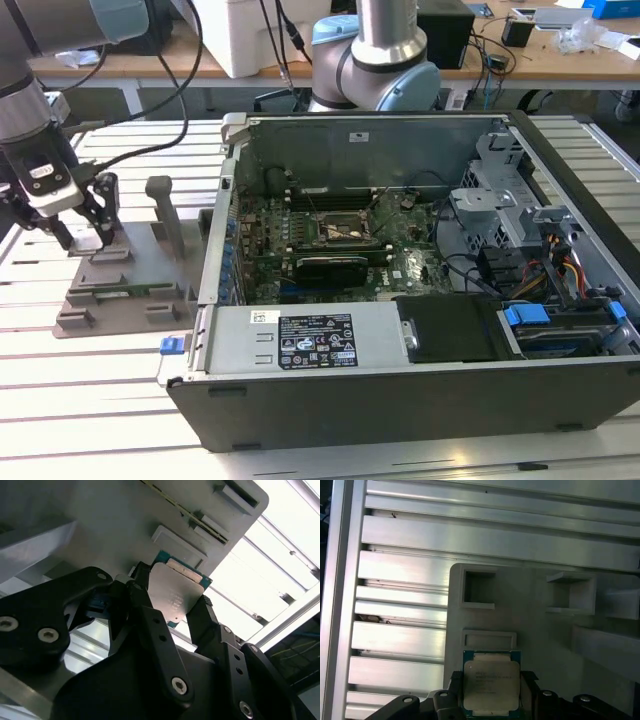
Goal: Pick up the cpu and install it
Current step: 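Pick up the cpu and move it towards the insertion slot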
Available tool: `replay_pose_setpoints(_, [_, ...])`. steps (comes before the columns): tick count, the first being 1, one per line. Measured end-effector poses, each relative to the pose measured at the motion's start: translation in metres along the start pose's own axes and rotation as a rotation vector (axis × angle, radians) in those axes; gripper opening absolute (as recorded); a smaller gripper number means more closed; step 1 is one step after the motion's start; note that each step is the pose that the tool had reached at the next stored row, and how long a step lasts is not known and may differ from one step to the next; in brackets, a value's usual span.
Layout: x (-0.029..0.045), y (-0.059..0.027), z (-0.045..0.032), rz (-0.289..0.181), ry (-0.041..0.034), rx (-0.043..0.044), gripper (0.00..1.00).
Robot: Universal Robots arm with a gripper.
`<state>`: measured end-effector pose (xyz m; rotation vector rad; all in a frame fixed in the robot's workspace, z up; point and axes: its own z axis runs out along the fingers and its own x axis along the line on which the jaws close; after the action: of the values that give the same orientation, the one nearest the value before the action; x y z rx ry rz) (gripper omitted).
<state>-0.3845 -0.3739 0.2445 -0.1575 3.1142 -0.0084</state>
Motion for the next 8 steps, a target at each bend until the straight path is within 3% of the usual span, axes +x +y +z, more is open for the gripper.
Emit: replay_pose_setpoints(8, [-0.0001,0.0,-0.0064,0.0,-0.0007,-0.0066,0.55])
